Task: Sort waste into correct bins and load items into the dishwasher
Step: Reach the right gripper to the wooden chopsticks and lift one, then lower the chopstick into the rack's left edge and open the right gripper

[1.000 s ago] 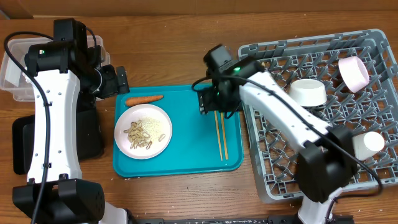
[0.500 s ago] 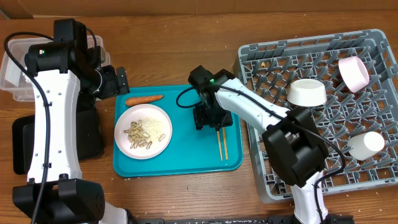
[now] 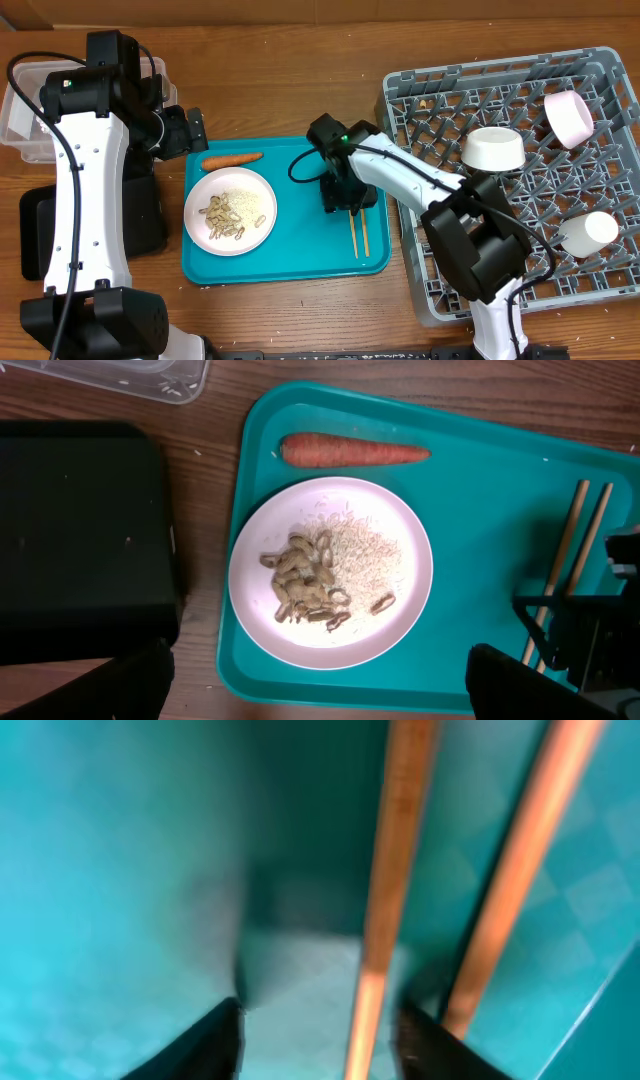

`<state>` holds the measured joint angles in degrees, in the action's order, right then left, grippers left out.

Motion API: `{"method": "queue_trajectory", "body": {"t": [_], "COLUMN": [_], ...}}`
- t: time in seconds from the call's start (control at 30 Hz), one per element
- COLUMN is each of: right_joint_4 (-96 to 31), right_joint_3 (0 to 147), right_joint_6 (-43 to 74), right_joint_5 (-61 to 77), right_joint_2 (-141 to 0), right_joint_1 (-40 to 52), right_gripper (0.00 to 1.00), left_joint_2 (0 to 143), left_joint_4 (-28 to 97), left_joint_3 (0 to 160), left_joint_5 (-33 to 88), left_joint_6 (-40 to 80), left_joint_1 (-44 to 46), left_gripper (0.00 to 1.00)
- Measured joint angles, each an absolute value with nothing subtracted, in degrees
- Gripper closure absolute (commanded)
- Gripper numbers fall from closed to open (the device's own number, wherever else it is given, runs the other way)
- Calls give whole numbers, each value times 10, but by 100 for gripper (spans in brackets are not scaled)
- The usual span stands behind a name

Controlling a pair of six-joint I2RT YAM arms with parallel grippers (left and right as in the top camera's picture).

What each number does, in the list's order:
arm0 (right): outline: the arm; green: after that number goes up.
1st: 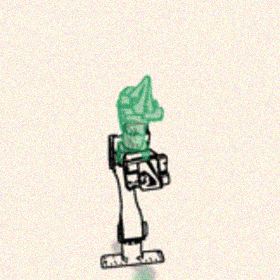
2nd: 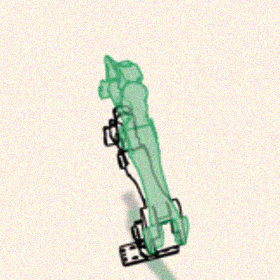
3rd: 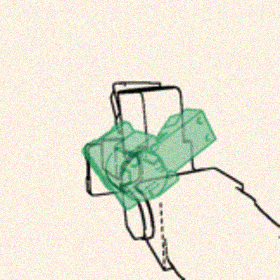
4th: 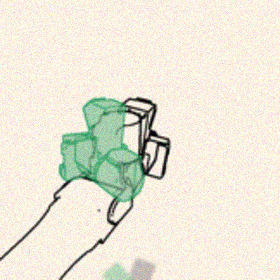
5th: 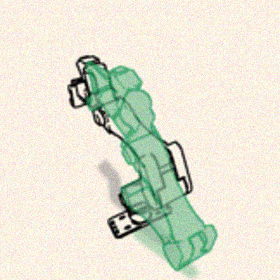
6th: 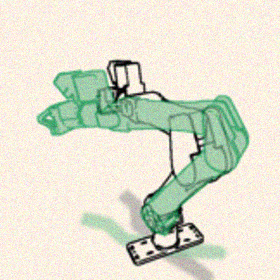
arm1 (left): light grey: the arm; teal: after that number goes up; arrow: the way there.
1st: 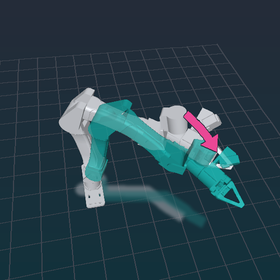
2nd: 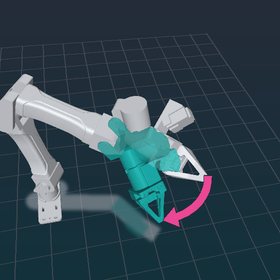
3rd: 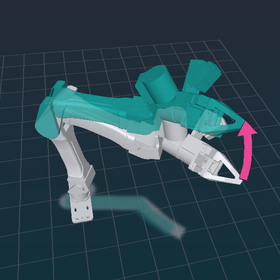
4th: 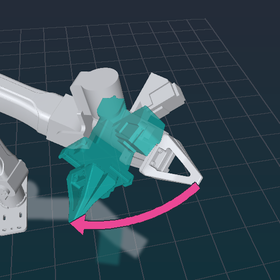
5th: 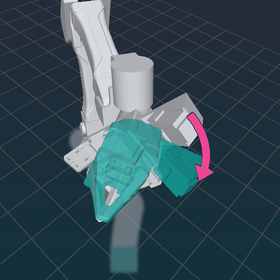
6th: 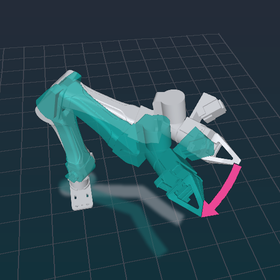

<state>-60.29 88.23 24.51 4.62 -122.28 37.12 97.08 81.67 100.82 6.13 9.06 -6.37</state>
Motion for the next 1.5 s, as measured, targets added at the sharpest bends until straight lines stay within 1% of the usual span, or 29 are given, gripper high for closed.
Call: {"method": "queue_trajectory", "body": {"t": [0.03, 0.07, 0.1, 0.13, 0.17, 0.4, 0.5, 0.7, 0.77, 0.9, 1.0, 1.2, 1.37, 1.5], "right_joint_4": [-601, -600, -600, -599, -598, -607, -645, -714, -733, -764, -827, -883, -885, -858], "right_joint_3": [880, 878, 877, 877, 877, 880, 894, 985, 1024, 1056, 1067, 1041, 981, 930], "right_joint_6": [246, 246, 246, 243, 244, 242, 241, 235, 223, 195, 163, 103, 61, 46], "right_joint_5": [45, 44, 45, 45, 45, 47, 46, 22, 6, -12, -24, -25, 1, 19], "right_joint_2": [-1222, -1221, -1221, -1221, -1221, -1221, -1225, -1221, -1199, -1133, -1088, -1085, -1086, -1086], "right_joint_1": [371, 371, 371, 371, 371, 371, 369, 349, 333, 289, 234, 165, 164, 170], "right_gripper": [71, 81, 88, 93, 96, 96, 96, 96, 96, 96, 96, 96, 96, 95], "left_joint_2": [971, 971, 971, 971, 971, 971, 971, 971, 971, 971, 971, 971, 971, 971], "left_joint_4": [817, 816, 816, 817, 816, 817, 817, 819, 819, 819, 821, 821, 821, 821], "left_joint_3": [1008, 1008, 1008, 1008, 1008, 1008, 1008, 1008, 1008, 1008, 1008, 1008, 1008, 1008], "left_joint_5": [61, 61, 61, 61, 61, 61, 61, 61, 60, 59, 59, 57, 57, 57], "left_joint_6": [91, 91, 91, 91, 91, 91, 91, 91, 91, 91, 91, 91, 91, 91], "left_joint_1": [-64, -64, -64, -64, -64, -64, -64, -64, -64, -64, -64, -64, -64, -64], "left_gripper": [5, 5, 5, 5, 5, 5, 5, 5, 5, 5, 5, 5, 5, 5]}}
